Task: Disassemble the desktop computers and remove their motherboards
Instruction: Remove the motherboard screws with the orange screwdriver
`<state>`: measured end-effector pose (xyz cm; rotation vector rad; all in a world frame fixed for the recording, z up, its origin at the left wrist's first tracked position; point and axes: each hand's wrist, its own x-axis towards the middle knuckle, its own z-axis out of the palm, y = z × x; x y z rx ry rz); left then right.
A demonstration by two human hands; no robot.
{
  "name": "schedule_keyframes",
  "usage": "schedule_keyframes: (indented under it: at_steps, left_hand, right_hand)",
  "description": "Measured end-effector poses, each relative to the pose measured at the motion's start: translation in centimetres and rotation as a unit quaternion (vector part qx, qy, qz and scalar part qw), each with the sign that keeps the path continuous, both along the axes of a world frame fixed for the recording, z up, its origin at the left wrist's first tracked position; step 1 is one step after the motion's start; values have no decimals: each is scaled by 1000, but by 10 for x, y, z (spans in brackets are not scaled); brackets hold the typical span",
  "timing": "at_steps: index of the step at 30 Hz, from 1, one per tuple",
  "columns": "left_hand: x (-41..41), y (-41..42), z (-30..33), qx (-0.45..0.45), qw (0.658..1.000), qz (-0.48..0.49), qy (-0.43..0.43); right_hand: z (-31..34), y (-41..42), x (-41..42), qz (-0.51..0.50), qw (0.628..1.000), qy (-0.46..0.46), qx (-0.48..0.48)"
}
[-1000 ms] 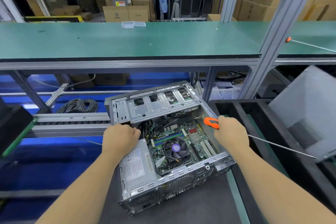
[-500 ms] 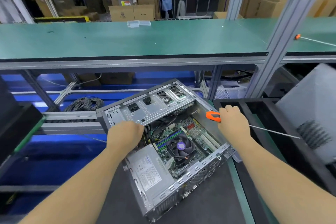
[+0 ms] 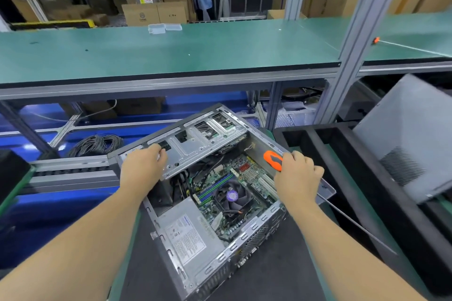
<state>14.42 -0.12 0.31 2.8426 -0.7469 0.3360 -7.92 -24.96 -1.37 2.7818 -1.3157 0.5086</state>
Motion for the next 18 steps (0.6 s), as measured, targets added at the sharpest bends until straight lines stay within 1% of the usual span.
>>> schedule_keyframes:
  at_steps: [2, 3, 5, 6, 8, 9, 10, 12, 15, 18]
  left_hand:
    - [10, 6, 1, 34, 999, 7, -15]
    - [17, 10, 0, 65, 998, 12, -19]
    - [23, 17, -3, 97, 995, 19, -7]
    - [25, 18, -6, 82, 996, 34, 1]
    - [29, 14, -3, 20, 998, 53, 29]
    - [32, 12, -3, -13, 998, 53, 32]
    - [34, 9, -2, -27, 998, 52, 22]
    - [39, 4, 0, -11, 999, 46, 12]
    - [44, -3, -1, 10, 999, 36, 20]
    - [45, -8, -3, 2, 999, 40, 30]
  right_hand:
    - [-2, -1, 1, -4, 1000, -7, 2]
    - [-2, -2, 1, -3, 1000, -14, 3]
    - [-4, -5, 1, -2, 1000, -20, 7]
    - [-5, -7, 1, -4, 1000, -19, 13]
    - [-5, -8, 1, -7, 999, -14, 32]
    - [-5, -9, 1, -7, 999, -13, 39]
    - [-4, -8, 1, -8, 999, -13, 43]
    - [-4, -9, 1, -9, 999, -12, 42]
    - [-5, -10, 1, -12, 999, -5, 36]
    - [-7, -12, 2, -10, 999, -12, 33]
